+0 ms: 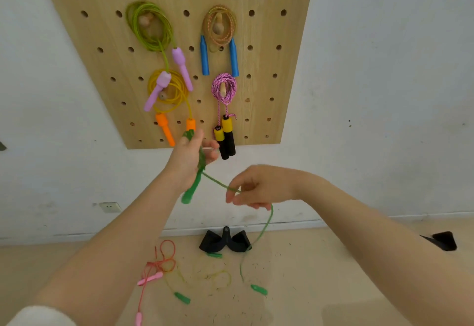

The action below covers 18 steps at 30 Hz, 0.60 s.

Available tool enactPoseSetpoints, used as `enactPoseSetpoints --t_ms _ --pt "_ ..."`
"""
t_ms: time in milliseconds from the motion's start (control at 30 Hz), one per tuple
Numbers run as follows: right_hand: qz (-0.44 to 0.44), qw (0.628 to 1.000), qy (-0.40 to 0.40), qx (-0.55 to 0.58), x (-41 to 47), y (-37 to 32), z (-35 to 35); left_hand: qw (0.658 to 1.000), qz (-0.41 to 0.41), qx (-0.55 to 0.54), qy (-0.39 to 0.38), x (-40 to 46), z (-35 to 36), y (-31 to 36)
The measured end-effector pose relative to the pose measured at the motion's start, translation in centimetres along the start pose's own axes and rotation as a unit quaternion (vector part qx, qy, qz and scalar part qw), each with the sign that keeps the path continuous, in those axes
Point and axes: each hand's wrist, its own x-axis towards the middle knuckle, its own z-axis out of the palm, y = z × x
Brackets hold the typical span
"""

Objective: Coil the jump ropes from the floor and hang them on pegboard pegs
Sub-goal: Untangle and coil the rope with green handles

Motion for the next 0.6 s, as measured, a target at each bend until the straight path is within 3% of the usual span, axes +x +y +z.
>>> enactPoseSetpoints --t_ms 67,167,267,300,367,400,500,600 --pt "-0.057 0.996 0.049 0.043 -1.2 -1.4 -1.3 0.994 -0.024 0.109 -0.017 -0.5 -0.3 -0.9" --pt "-0.102 0.967 0.195 0.125 -2.2 -1.8 -3.6 0.969 -0.064 0.186 -0.153 -3.0 0.6 -1.3" --pt "-0.077 0.896 0.369 0.234 -1.6 0.2 -5.0 0.926 -0.148 0.041 -0.344 -5.0 1.4 -0.5" --pt "-0.059 0.887 0.39 0.238 -1.3 1.0 -4.8 0.9 -0.157 -0.025 -0.406 -5.4 1.6 0.0" --pt "-0.013 0.909 0.362 0.205 -0.5 2.7 -3.5 0.863 -0.121 -0.131 -0.473 -5.9 2.4 1.0" --pt "0.006 0.928 0.325 0.18 -0.1 3.4 -2.5 0.873 -0.089 -0.159 -0.452 -6.1 2.8 1.5" --pt "0.043 0.975 0.186 0.11 0.0 3.4 0.3 0.96 -0.005 -0.137 -0.244 -5.2 4.0 1.9" --pt "0.037 0.998 0.045 -0.018 -1.0 1.4 0.8 0.994 -0.008 -0.083 -0.076 -2.9 3.2 0.7"
